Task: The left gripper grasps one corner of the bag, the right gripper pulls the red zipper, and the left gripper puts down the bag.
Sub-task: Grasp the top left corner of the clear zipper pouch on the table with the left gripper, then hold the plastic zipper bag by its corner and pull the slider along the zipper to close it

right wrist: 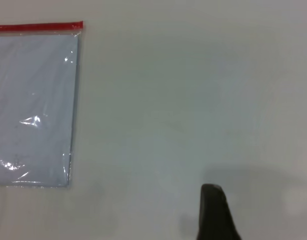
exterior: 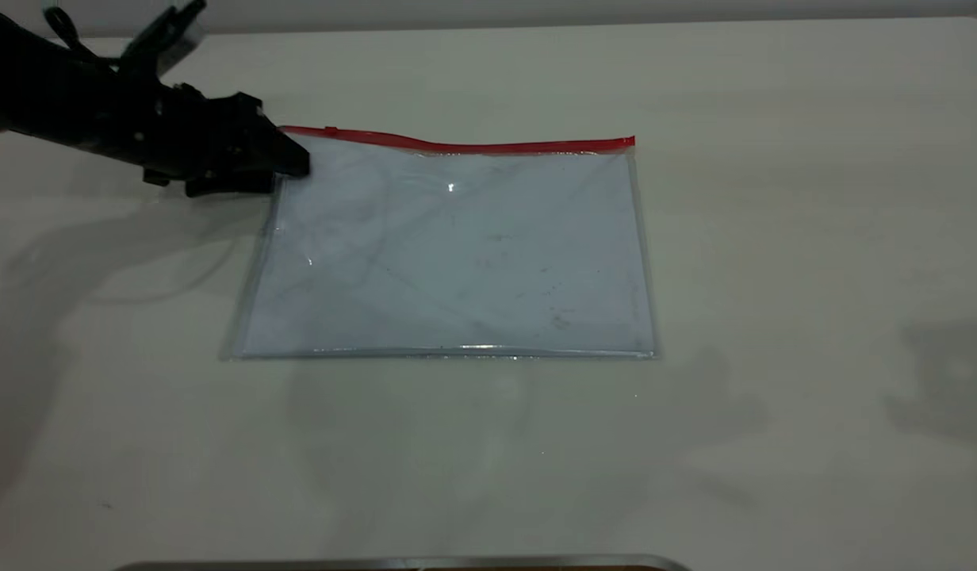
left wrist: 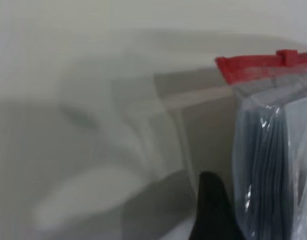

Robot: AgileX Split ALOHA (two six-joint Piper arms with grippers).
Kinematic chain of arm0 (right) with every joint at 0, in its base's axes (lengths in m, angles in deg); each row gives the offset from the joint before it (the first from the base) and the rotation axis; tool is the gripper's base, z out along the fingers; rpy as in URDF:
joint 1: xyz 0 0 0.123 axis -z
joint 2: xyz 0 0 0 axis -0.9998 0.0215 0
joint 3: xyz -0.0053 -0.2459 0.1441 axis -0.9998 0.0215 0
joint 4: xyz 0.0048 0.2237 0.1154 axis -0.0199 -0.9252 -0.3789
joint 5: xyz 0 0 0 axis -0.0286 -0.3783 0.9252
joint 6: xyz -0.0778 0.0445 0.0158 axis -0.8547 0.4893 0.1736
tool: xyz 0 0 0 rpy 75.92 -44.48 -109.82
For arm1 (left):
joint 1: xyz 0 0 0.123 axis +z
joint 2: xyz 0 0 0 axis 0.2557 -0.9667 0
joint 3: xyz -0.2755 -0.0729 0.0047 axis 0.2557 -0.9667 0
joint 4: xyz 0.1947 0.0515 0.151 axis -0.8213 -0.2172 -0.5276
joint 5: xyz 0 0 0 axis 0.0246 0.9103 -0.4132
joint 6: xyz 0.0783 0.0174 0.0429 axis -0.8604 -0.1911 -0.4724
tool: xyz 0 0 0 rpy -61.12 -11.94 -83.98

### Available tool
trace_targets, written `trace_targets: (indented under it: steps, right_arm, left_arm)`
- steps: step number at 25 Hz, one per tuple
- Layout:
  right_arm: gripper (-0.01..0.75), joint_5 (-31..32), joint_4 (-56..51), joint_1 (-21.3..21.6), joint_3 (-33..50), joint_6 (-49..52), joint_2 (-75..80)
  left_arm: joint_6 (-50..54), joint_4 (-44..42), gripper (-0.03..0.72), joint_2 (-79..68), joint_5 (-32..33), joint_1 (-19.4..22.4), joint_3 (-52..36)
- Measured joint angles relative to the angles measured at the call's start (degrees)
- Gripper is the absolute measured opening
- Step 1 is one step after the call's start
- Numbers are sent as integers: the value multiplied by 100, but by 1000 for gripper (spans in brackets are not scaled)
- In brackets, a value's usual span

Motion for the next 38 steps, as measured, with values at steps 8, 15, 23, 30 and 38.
trace_targets:
  steps: [8, 15, 23, 30, 38]
  right_arm:
    - [512, -11, -14, 0, 0, 0, 0]
    - [512, -144, -191, 0, -4, -340, 171]
    - [512, -622, -1266, 0, -167, -1950, 1303]
    - [512, -627, -2531, -675, -1046, -4010, 2741]
    - [512, -369, -3646, -1722, -2319, -5617, 4469]
  left_arm:
    - [-1068, 730, 451, -174, 407, -240, 47]
    - [-2190, 461, 52, -179, 1064, -239, 410]
    - [-3329, -1219, 52, -178, 2834, -312, 1544]
    - [-3341, -2605, 52, -178, 2999, -785, 2155]
    - [-3335, -3403, 52, -178, 2426, -1467, 2392]
